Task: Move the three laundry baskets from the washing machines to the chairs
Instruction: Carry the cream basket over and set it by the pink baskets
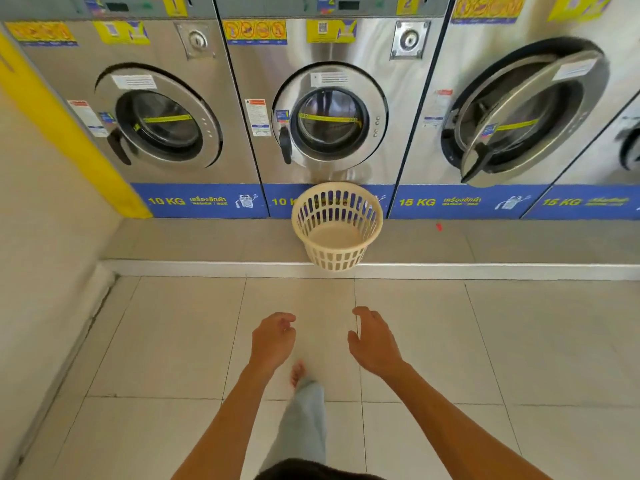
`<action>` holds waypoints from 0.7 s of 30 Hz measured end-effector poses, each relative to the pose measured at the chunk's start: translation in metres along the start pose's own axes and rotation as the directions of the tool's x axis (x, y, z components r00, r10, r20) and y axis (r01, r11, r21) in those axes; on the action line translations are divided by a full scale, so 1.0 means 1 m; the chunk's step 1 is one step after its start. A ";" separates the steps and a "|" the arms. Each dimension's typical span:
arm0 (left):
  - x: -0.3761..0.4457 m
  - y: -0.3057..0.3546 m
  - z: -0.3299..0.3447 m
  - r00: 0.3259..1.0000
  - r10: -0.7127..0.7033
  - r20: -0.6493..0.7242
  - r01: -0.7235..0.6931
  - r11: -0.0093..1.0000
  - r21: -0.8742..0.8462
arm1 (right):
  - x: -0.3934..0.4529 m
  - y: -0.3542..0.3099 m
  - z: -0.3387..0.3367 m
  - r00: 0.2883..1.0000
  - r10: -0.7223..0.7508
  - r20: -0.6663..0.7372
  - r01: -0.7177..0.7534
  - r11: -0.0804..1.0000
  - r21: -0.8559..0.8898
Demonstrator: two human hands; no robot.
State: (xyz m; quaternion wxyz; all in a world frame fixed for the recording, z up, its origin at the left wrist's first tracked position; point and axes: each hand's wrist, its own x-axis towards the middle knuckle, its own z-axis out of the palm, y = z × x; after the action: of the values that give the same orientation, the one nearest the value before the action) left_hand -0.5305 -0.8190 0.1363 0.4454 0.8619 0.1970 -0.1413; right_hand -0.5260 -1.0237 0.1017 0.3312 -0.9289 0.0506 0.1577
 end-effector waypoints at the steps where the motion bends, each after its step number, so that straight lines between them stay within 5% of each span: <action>1: 0.021 0.008 0.001 1.000 0.003 0.009 -0.003 1.000 0.007 | 0.018 -0.003 -0.004 1.000 0.016 -0.010 -0.016 1.000 0.008; 14: 0.246 0.141 -0.011 0.989 -0.012 0.149 -0.007 0.992 0.127 | 0.209 -0.037 -0.084 0.979 0.185 -0.082 -0.179 0.981 0.079; 21: 0.316 0.172 0.011 0.973 -0.144 0.182 0.112 0.978 0.175 | 0.294 -0.017 -0.120 0.975 0.220 -0.018 -0.216 0.969 0.118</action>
State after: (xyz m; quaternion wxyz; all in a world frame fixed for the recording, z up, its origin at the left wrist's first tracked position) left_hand -0.1718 -0.8509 0.1205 0.3801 0.8631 0.1957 -0.2689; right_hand -0.2137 -1.0827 0.1036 0.3640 -0.8994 0.1666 0.1755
